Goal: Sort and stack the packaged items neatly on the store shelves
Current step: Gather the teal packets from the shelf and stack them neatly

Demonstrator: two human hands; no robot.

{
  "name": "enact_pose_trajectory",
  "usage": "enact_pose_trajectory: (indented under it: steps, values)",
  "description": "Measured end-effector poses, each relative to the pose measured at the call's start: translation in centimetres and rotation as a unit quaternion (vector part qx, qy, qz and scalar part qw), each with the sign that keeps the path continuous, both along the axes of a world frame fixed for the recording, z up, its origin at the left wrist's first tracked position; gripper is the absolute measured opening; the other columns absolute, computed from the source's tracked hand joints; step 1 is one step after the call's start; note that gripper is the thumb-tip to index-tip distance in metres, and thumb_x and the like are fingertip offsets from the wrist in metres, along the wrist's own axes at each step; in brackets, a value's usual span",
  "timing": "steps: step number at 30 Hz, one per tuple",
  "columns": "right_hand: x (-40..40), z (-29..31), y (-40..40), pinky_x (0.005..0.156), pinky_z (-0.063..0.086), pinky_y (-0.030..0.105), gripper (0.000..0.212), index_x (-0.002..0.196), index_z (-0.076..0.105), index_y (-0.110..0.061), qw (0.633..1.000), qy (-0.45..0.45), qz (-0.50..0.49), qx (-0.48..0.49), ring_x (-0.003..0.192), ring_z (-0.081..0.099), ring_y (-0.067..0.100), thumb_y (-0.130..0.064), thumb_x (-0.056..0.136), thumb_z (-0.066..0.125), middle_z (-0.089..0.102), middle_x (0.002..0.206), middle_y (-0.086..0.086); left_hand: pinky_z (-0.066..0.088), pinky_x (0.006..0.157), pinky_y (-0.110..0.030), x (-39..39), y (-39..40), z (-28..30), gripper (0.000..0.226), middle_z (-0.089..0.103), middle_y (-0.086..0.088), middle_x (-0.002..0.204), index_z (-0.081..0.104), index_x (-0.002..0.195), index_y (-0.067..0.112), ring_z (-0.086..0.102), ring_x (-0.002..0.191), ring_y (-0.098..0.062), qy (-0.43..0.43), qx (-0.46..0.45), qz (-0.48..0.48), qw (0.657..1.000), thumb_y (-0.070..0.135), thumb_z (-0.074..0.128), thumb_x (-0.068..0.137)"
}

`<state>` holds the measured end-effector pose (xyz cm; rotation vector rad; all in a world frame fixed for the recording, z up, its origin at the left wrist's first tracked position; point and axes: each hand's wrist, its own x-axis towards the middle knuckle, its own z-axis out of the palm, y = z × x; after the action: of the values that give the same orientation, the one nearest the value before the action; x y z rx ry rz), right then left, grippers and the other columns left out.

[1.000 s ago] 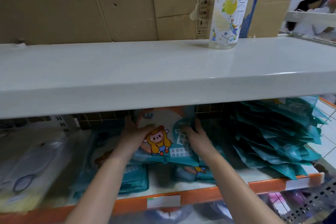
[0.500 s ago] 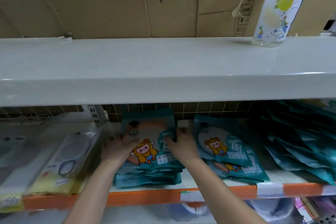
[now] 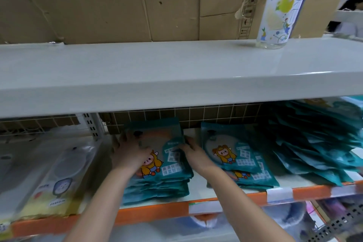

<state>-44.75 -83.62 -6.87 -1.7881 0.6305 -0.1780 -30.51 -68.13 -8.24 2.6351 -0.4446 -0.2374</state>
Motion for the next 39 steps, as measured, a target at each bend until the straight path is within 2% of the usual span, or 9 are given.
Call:
enact_pose_trajectory:
  steps: [3,7,11,18,23,27,30,35,39]
  values:
    - [-1.8,-0.1,-2.8,0.088,0.040,0.024,0.047,0.147,0.030,-0.024,0.998,-0.007,-0.052,-0.028,0.134,0.040,0.024,-0.030,0.101,0.037,0.040,0.147,0.002,0.032,0.109,-0.050,-3.1,-2.5,2.6,0.069,0.033,-0.010,0.150,0.039,0.142,0.024,0.026,0.139,-0.035,-0.037,-0.005,-0.032,0.999,0.060,0.044,0.083]
    - [-4.3,-1.1,-7.5,0.088,0.041,0.031,0.037,0.131,0.048,-0.013,0.980,0.001,-0.168,-0.104,0.121,0.052,0.030,-0.023,0.095,0.050,0.055,0.132,0.012,0.040,0.098,-0.042,-6.9,-6.4,3.6,0.042,0.053,-0.010,0.126,0.052,0.122,0.017,0.046,0.120,-0.032,-0.012,-0.094,-0.093,0.991,0.039,0.051,0.086]
    - [-7.3,-1.8,-11.4,0.091,0.041,0.032,0.040,0.130,0.049,-0.008,0.965,0.034,-0.235,-0.113,0.119,0.053,0.033,-0.022,0.093,0.055,0.057,0.130,0.016,0.042,0.100,-0.037,-10.6,-10.5,4.3,0.042,0.049,-0.005,0.130,0.048,0.131,0.019,0.047,0.122,-0.023,0.026,-0.178,-0.138,0.974,0.027,0.056,0.091]
    - [-10.3,-4.2,-16.5,0.093,0.039,0.034,0.044,0.135,0.040,0.001,0.950,0.138,-0.252,-0.120,0.122,0.048,0.037,-0.016,0.094,0.046,0.050,0.133,0.024,0.045,0.100,-0.047,-10.2,-18.0,-5.6,0.081,0.055,-0.003,0.132,0.051,0.131,0.026,0.051,0.121,-0.025,0.188,-0.149,-0.072,0.968,0.068,0.045,0.062]
    - [-11.1,-5.6,-18.0,0.082,0.035,0.032,0.036,0.125,0.048,0.004,0.956,0.184,-0.199,-0.114,0.117,0.051,0.037,-0.018,0.096,0.043,0.053,0.129,0.026,0.048,0.095,-0.040,-11.6,-19.7,-5.2,0.024,0.065,-0.007,0.113,0.058,0.106,0.020,0.061,0.103,-0.023,0.278,-0.199,-0.024,0.940,0.037,0.048,0.091]
    - [-10.4,-5.9,-17.9,0.097,0.038,0.034,0.049,0.136,0.043,-0.005,0.971,0.166,-0.165,-0.053,0.123,0.049,0.033,-0.033,0.096,0.047,0.052,0.135,0.018,0.049,0.086,-0.035,-12.2,-20.5,-5.5,0.029,0.064,-0.011,0.108,0.055,0.118,0.015,0.061,0.097,-0.025,0.273,-0.206,0.019,0.940,0.030,0.049,0.094]
    - [-9.8,-5.6,-18.3,0.101,0.039,0.035,0.062,0.141,0.037,-0.006,0.975,0.116,-0.191,0.006,0.124,0.048,0.032,-0.035,0.090,0.058,0.050,0.137,0.015,0.041,0.068,-0.028,-12.8,-20.7,-4.6,0.016,0.058,-0.013,0.096,0.052,0.104,0.007,0.056,0.085,-0.024,0.282,-0.237,0.044,0.929,0.018,0.053,0.092]
    - [-9.7,-6.2,-19.2,0.090,0.043,0.028,0.065,0.128,0.045,0.000,0.967,0.090,-0.232,0.061,0.113,0.056,0.029,-0.017,0.074,0.076,0.057,0.125,0.015,0.043,0.062,-0.027,-11.7,-20.4,-4.6,0.033,0.062,-0.019,0.095,0.056,0.104,-0.002,0.061,0.083,-0.028,0.322,-0.289,0.131,0.892,0.019,0.067,0.081]
    - [-10.3,-5.9,-18.8,0.085,0.055,0.042,0.054,0.111,0.054,-0.004,0.962,0.075,-0.208,0.160,0.092,0.066,0.031,-0.012,0.065,0.080,0.066,0.104,0.014,0.054,0.068,-0.032,-11.5,-19.4,-4.8,0.032,0.070,-0.020,0.084,0.065,0.099,-0.003,0.067,0.076,-0.029,0.415,-0.315,0.110,0.846,0.021,0.073,0.080]
